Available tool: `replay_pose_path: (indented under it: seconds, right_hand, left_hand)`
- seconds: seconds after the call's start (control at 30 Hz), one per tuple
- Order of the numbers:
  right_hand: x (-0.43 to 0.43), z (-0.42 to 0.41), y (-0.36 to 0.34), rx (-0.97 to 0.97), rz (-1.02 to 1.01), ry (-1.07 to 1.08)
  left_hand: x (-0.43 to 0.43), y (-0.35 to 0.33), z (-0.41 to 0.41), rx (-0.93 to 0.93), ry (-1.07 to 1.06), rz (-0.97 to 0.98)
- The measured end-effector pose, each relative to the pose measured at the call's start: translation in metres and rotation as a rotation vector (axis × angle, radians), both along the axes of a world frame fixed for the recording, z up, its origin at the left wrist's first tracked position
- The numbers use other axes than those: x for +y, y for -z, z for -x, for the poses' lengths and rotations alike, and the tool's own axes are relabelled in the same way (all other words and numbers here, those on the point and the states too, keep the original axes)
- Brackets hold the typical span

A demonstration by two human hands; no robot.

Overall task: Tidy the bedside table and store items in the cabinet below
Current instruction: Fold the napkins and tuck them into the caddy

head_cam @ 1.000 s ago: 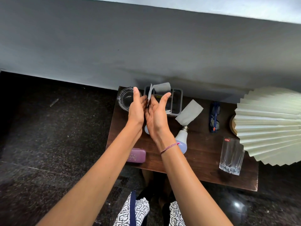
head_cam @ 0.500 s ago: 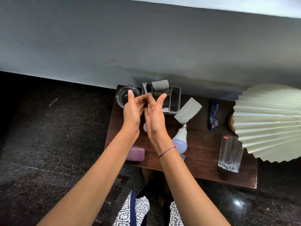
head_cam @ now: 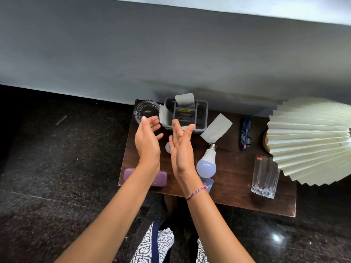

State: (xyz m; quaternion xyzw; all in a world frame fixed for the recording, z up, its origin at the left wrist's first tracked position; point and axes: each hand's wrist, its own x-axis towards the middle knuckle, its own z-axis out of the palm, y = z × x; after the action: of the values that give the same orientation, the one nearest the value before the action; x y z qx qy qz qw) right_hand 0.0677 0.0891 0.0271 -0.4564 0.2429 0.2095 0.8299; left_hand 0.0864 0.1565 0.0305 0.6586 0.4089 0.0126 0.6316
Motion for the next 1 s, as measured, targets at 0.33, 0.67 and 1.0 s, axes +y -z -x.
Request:
replay_pose_path:
  seconds: [0.33, 0.67, 1.0]
  right_hand:
    - [-0.043, -0.004, -0.022, -0.090, -0.001, 0.240]
    - [-0.114, -0.007, 0.007, 0.012, 0.093, 0.410]
    - [-0.150, -0.022, 0.048, 0.155, 0.069, 0.437]
  left_hand:
    - [-0.045, -0.017, 0.001, -0.120, 0.158, 0.007]
    - [-0.111, -0.005, -0.007, -0.034, 0.326, 0.182]
    - [-0.158, 0.045, -0.032, 0.215, 0.561, 0.150]
